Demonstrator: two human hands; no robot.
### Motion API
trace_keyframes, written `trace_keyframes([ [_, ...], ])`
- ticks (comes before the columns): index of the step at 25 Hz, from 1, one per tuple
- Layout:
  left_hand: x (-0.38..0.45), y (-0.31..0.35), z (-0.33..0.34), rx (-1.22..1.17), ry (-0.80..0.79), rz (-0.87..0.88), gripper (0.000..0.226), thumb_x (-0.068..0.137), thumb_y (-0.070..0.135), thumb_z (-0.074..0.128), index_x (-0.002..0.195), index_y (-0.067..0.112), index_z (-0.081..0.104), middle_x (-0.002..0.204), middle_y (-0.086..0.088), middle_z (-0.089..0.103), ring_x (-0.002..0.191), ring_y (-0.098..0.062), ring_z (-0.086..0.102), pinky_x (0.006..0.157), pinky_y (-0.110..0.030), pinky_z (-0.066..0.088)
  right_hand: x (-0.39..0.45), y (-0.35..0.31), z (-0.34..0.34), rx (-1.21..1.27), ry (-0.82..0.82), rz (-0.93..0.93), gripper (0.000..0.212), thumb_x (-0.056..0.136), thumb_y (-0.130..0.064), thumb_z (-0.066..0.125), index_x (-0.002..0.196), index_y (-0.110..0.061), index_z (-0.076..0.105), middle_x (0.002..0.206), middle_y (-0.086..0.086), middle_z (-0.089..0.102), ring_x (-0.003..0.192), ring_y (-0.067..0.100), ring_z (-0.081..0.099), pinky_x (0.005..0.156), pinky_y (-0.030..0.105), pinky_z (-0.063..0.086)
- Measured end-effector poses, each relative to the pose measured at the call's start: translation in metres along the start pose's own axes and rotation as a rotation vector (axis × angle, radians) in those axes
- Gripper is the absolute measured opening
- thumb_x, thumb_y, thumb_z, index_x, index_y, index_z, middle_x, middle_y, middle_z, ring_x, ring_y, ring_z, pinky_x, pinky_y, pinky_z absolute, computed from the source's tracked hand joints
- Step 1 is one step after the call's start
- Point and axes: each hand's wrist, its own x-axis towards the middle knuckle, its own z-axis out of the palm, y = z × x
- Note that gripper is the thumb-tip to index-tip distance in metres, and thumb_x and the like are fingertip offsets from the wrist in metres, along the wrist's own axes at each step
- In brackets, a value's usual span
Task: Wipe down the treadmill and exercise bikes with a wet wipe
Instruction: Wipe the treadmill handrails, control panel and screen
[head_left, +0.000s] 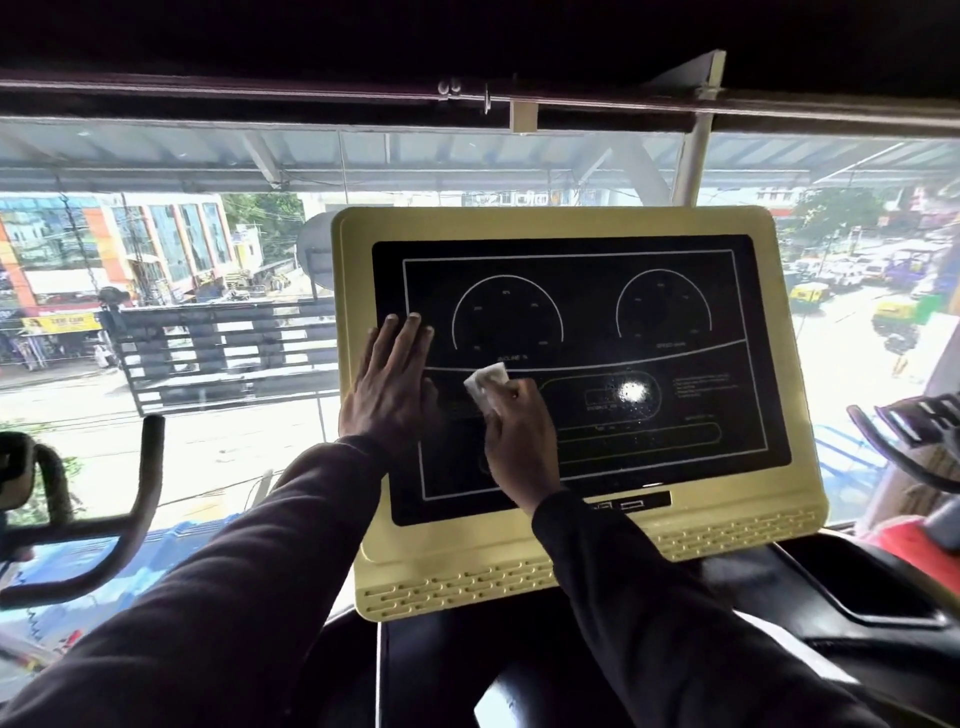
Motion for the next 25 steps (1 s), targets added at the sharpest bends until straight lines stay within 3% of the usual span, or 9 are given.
trace_keyframes([
  [3, -0.002, 0.001, -0.001, 0.009, -0.007, 0.025, 0.064, 0.088, 0.030, 0.032, 0.149, 0.011, 0.040, 0.160, -0.012, 0.027, 0.151, -0.031, 0.013, 0.124, -0.046, 0.008, -0.023, 0.002, -0.002, -0.072, -0.165, -0.271, 0.047, 0.086, 0.005, 0.059, 0.124, -0.024, 0.055, 0.100, 0.005, 0.055, 0.084, 0.016, 0.053, 0.068, 0.026, 0.049],
  [7, -0.008, 0.006, 0.000, 0.044, -0.026, 0.055, 0.064, 0.088, 0.037, 0.036, 0.147, 0.013, 0.043, 0.160, -0.012, 0.027, 0.150, -0.033, 0.013, 0.123, -0.047, 0.009, -0.027, 0.013, -0.007, 0.001, 0.027, 0.089, 0.039, 0.090, 0.002, 0.055, 0.123, -0.018, 0.062, 0.102, 0.004, 0.051, 0.087, 0.010, 0.050, 0.069, 0.026, 0.050],
  [8, -0.010, 0.006, 0.000, 0.054, -0.039, 0.062, 0.066, 0.088, 0.040, 0.035, 0.147, 0.013, 0.043, 0.160, -0.012, 0.026, 0.150, -0.033, 0.012, 0.123, -0.048, 0.008, -0.031, 0.010, -0.004, -0.005, 0.007, 0.088, 0.039, 0.090, 0.001, 0.055, 0.124, -0.017, 0.062, 0.103, 0.004, 0.052, 0.089, 0.008, 0.048, 0.071, 0.025, 0.049],
  [11, -0.014, 0.008, 0.000, 0.059, -0.079, 0.059, 0.068, 0.088, 0.044, 0.036, 0.148, 0.013, 0.041, 0.161, -0.012, 0.023, 0.151, -0.033, 0.010, 0.123, -0.047, 0.005, -0.050, 0.010, -0.004, -0.032, -0.156, -0.145, 0.042, 0.088, 0.001, 0.058, 0.125, -0.019, 0.062, 0.102, 0.004, 0.054, 0.089, 0.006, 0.045, 0.073, 0.014, 0.039],
  [14, -0.019, 0.009, 0.002, 0.073, -0.077, 0.065, 0.069, 0.088, 0.045, 0.046, 0.149, 0.013, 0.040, 0.161, -0.013, 0.022, 0.150, -0.033, 0.011, 0.124, -0.046, 0.004, -0.050, 0.018, -0.010, -0.010, -0.016, 0.067, 0.040, 0.088, 0.005, 0.057, 0.121, -0.016, 0.065, 0.101, 0.000, 0.051, 0.086, 0.007, 0.048, 0.070, 0.009, 0.037],
  [16, -0.022, 0.011, 0.004, 0.073, -0.076, 0.063, 0.068, 0.090, 0.042, 0.052, 0.149, 0.013, 0.039, 0.162, -0.013, 0.022, 0.150, -0.034, 0.011, 0.124, -0.045, 0.002, -0.057, 0.010, -0.005, -0.015, 0.027, 0.150, 0.041, 0.088, 0.004, 0.057, 0.123, -0.015, 0.064, 0.101, 0.001, 0.050, 0.087, 0.010, 0.049, 0.069, 0.016, 0.043],
  [20, -0.031, 0.012, 0.008, 0.080, -0.071, 0.071, 0.065, 0.092, 0.039, 0.051, 0.150, 0.012, 0.039, 0.162, -0.014, 0.021, 0.150, -0.034, 0.011, 0.123, -0.045, 0.002, -0.083, 0.017, -0.005, -0.042, -0.157, -0.158, 0.047, 0.085, 0.006, 0.061, 0.123, -0.021, 0.062, 0.100, 0.005, 0.055, 0.086, 0.015, 0.054, 0.066, 0.021, 0.048],
  [23, -0.038, 0.016, 0.010, 0.091, -0.098, 0.077, 0.066, 0.093, 0.039, 0.054, 0.151, 0.012, 0.037, 0.162, -0.014, 0.018, 0.151, -0.034, 0.009, 0.123, -0.047, 0.002, -0.083, 0.017, -0.005, -0.018, 0.031, 0.145, 0.043, 0.085, 0.006, 0.059, 0.121, -0.019, 0.063, 0.102, 0.006, 0.053, 0.085, 0.013, 0.052, 0.063, 0.026, 0.053],
  [25, -0.042, 0.017, 0.012, 0.099, -0.108, 0.078, 0.068, 0.092, 0.040, 0.056, 0.151, 0.012, 0.036, 0.163, -0.015, 0.016, 0.151, -0.034, 0.007, 0.123, -0.048, 0.002, -0.093, 0.005, 0.003, -0.021, 0.024, 0.155, 0.043, 0.085, 0.003, 0.059, 0.121, -0.019, 0.062, 0.101, 0.006, 0.053, 0.085, 0.014, 0.053, 0.064, 0.026, 0.050],
])
